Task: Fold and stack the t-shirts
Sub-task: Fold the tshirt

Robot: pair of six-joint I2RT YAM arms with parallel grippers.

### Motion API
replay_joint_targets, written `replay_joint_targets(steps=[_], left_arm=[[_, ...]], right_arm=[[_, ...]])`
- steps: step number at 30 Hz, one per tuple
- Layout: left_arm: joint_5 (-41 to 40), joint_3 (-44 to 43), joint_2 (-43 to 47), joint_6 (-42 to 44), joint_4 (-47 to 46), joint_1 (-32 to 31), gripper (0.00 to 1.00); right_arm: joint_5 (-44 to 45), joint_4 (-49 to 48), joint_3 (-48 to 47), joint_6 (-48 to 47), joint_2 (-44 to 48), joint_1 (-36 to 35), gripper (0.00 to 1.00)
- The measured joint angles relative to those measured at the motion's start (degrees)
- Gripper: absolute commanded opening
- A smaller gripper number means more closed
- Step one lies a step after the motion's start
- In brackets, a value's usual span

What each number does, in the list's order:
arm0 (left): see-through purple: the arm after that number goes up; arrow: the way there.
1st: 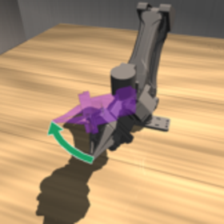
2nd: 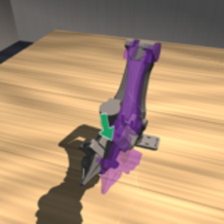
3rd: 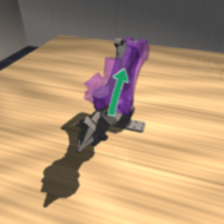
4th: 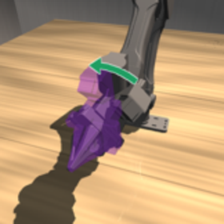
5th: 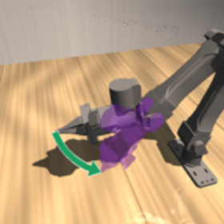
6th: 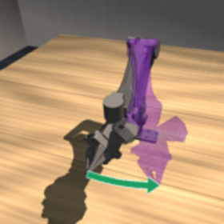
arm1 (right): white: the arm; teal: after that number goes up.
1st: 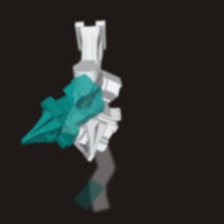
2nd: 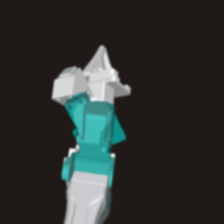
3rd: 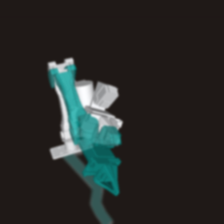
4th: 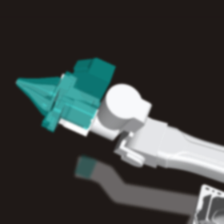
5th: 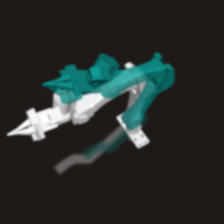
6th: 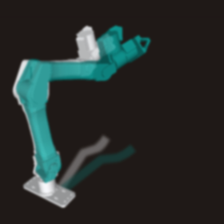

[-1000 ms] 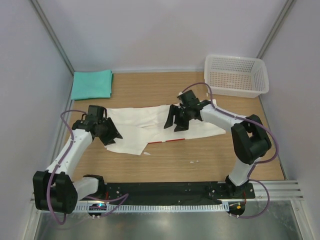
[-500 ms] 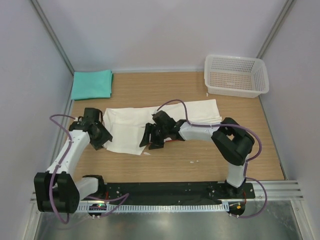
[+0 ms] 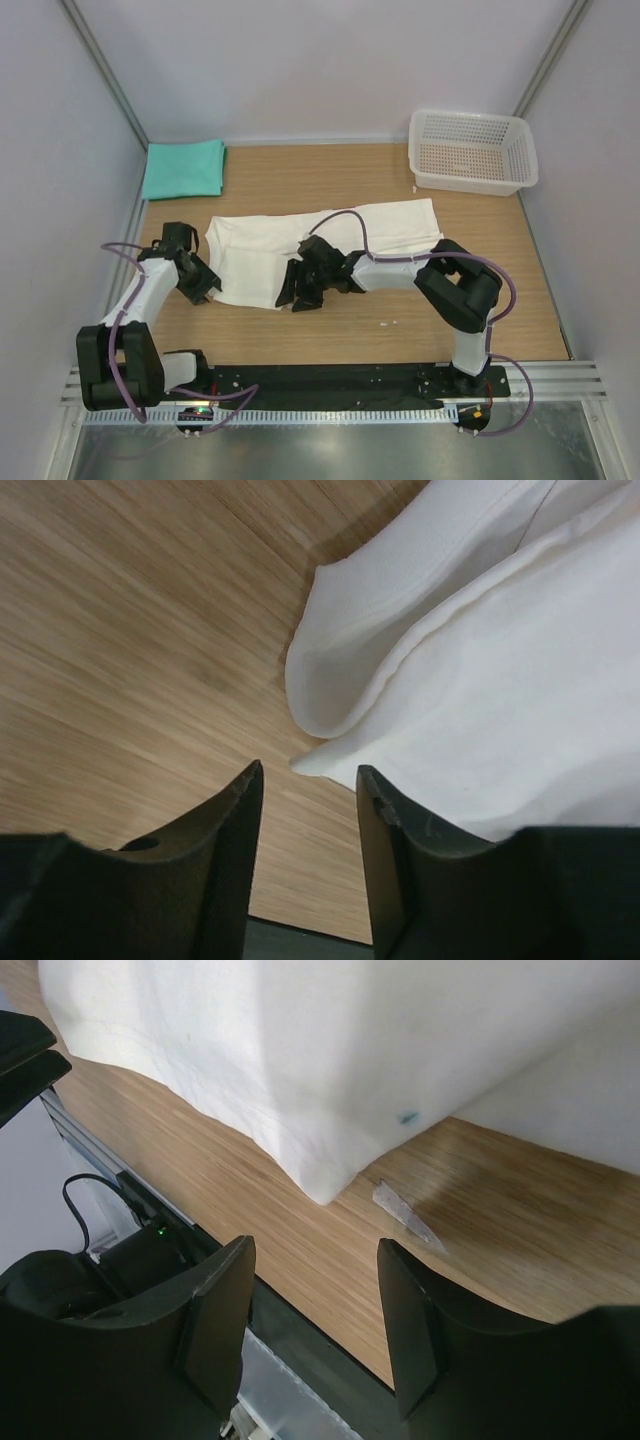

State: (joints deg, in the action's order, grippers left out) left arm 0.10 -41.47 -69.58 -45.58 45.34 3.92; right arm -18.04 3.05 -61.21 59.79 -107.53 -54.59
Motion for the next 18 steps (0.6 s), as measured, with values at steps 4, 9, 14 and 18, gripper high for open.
replay_joint_targets(steps=[4, 9, 14, 18], left_arm=[[1.29, 0.72, -2.03, 0.42, -1.68, 0.02, 0.38], [1.66, 1.66, -2.38, 0.76, -2.78, 0.02, 0.34], [1.66, 1.92, -3.15, 0.85, -3.82, 0.09, 0.26], [1.55, 1.92, -4.20, 1.07, -4.55, 0.39, 0.19]], right_arm=[[0.92, -0.96, 0.96, 2.19, -0.37, -0.24, 0.52], [1.60, -3.69, 1.33, 5.68, -1.99, -0.55, 0.46], [1.62, -6.43, 1.31, 8.48, -3.15, -0.98, 0.44], [2.05, -6.49, 1.27, 9.90, -3.45, -1.09, 0.40]])
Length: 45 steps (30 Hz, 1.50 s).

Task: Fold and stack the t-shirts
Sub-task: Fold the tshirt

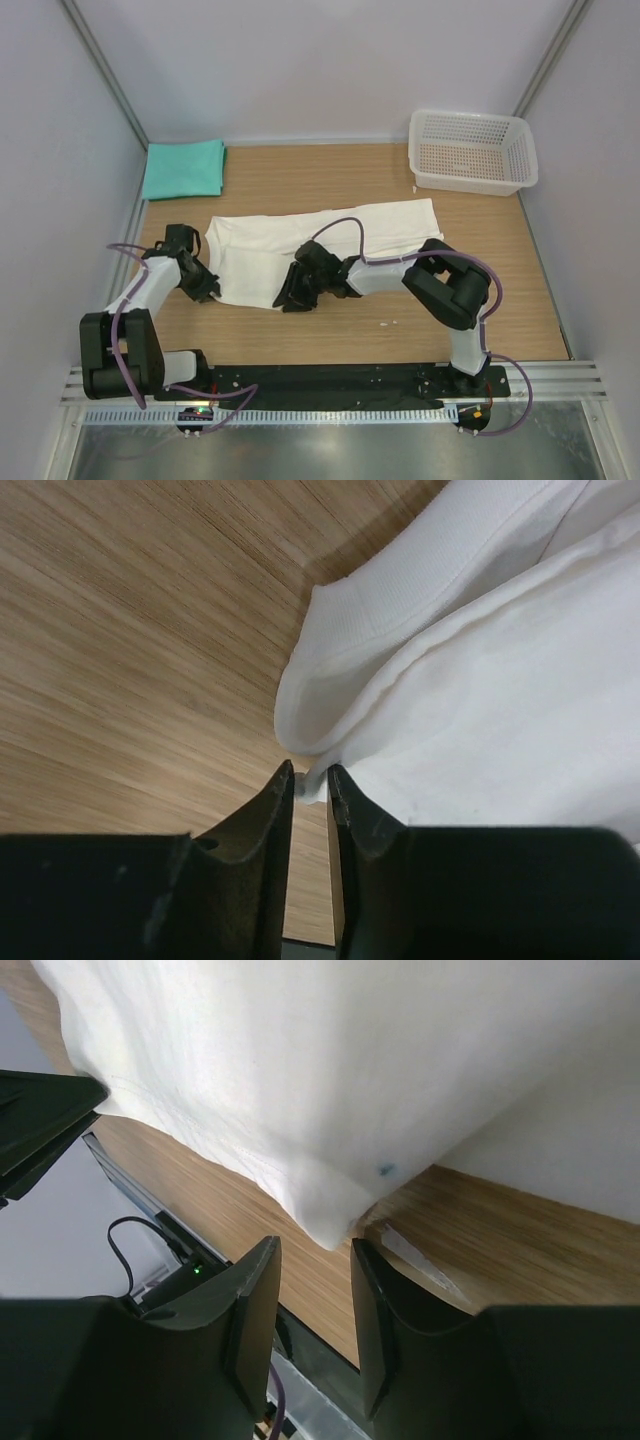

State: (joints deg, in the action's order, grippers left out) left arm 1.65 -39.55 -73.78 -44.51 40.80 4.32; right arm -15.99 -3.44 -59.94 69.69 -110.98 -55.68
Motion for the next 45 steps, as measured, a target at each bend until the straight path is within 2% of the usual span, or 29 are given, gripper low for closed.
replay_joint_targets(steps=[6, 8, 10, 18, 25, 34, 45], left_arm=[[-0.04, 0.00, 0.33, 0.13, -0.28, 0.20, 0.08], [-0.07, -0.09, 1.22, 0.33, -0.26, 0.22, 0.01], [-0.07, -0.61, 2.40, 1.07, 0.09, 0.22, 0.00], [2.84, -7.19, 4.31, 3.23, 0.39, 0.17, 0.00], [6.14, -12.96, 1.44, 3.41, -0.55, 0.15, 0.00], [9.94, -19.58, -5.09, 2.95, -3.06, -0.74, 0.00], [11.23, -26.10, -10.95, 2.51, -4.37, -0.96, 0.00]], right_arm=[[0.09, -0.39, -1.11, 1.16, -1.68, -0.02, 0.22], [0.17, -0.44, -2.03, 0.83, -2.60, -0.02, 0.10], [0.20, -0.20, -2.73, 0.28, -3.19, 0.09, 0.02], [0.52, 6.43, -5.99, -5.70, -2.10, 2.62, 0.01], [-0.11, 11.28, -10.10, -11.50, 1.73, 6.80, 0.01], [-4.57, 11.78, -12.52, -14.34, 1.81, 13.46, 0.01], [-9.66, 11.69, -17.27, -15.98, -1.42, 18.40, 0.01]])
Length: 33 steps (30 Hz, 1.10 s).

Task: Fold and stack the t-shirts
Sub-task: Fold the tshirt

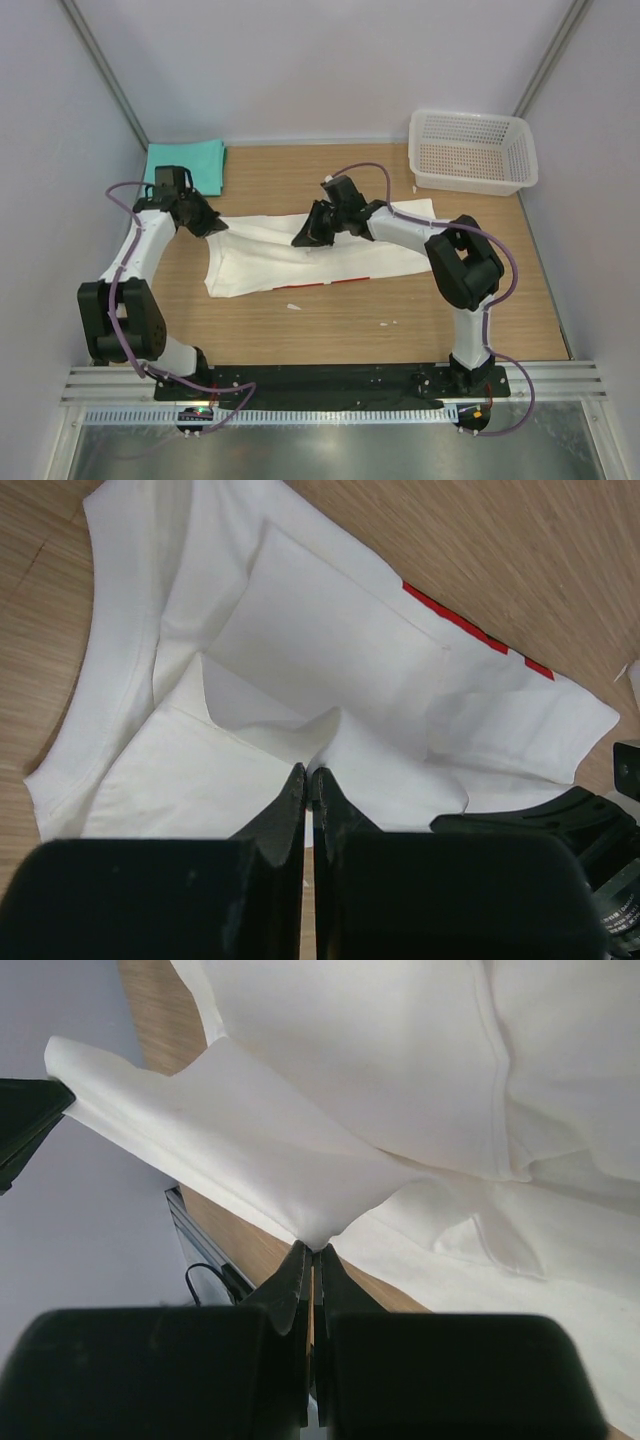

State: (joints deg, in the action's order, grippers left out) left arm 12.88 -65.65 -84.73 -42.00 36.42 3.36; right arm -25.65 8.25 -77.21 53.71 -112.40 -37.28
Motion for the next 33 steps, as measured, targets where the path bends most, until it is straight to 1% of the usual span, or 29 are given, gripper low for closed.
replay_joint_targets(steps=[12, 25, 33], left_arm=[[1.64, -7.08, -4.70, -1.05, -0.26, -0.17, 0.00], [3.15, -12.55, -9.44, -1.60, -0.63, -2.54, 0.00], [-0.33, -13.73, -9.44, -3.04, 0.35, -2.82, 0.00]], right_arm=[[-1.77, 0.24, -3.82, -1.09, -0.74, 2.69, 0.01], [-3.26, 0.66, -4.04, -1.73, -1.33, 5.88, 0.01], [-5.81, 0.76, -8.85, -3.56, -7.04, 6.27, 0.02]])
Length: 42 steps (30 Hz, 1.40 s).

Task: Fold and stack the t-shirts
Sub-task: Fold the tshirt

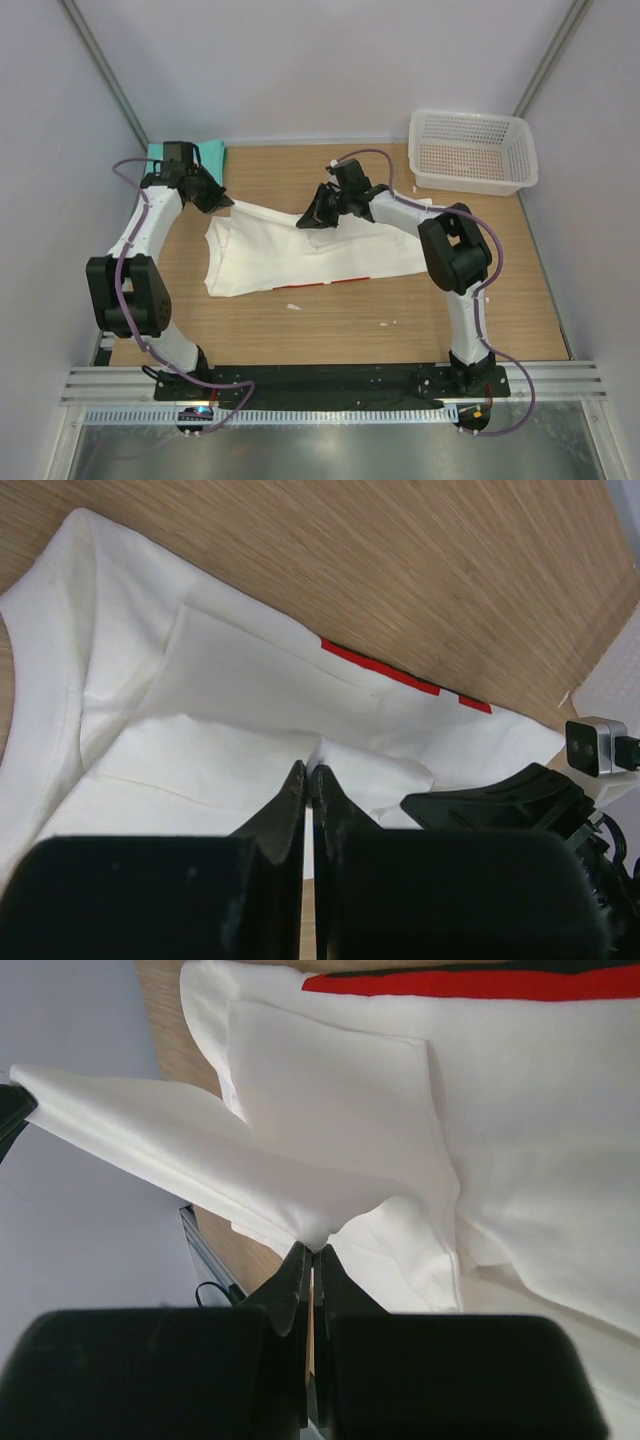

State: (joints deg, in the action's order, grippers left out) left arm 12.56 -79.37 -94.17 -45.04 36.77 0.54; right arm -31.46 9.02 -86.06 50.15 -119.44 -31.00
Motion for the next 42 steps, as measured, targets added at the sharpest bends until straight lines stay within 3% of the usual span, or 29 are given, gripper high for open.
replay_joint_targets(steps=[8, 26, 42], left_arm=[[-2.67, -0.07, 0.00, -0.63, 0.83, 0.02, 0.00], [3.65, -7.19, -8.07, -1.05, -0.98, -0.07, 0.00], [3.15, -7.17, -8.11, -0.96, -0.04, -0.07, 0.00]], right_arm=[[-1.31, 0.48, -4.07, -0.59, -3.65, 0.33, 0.02], [-2.80, 0.46, -6.36, -1.79, -6.34, 3.69, 0.02], [-4.26, 2.10, -8.81, -1.92, -8.35, 3.82, 0.02]])
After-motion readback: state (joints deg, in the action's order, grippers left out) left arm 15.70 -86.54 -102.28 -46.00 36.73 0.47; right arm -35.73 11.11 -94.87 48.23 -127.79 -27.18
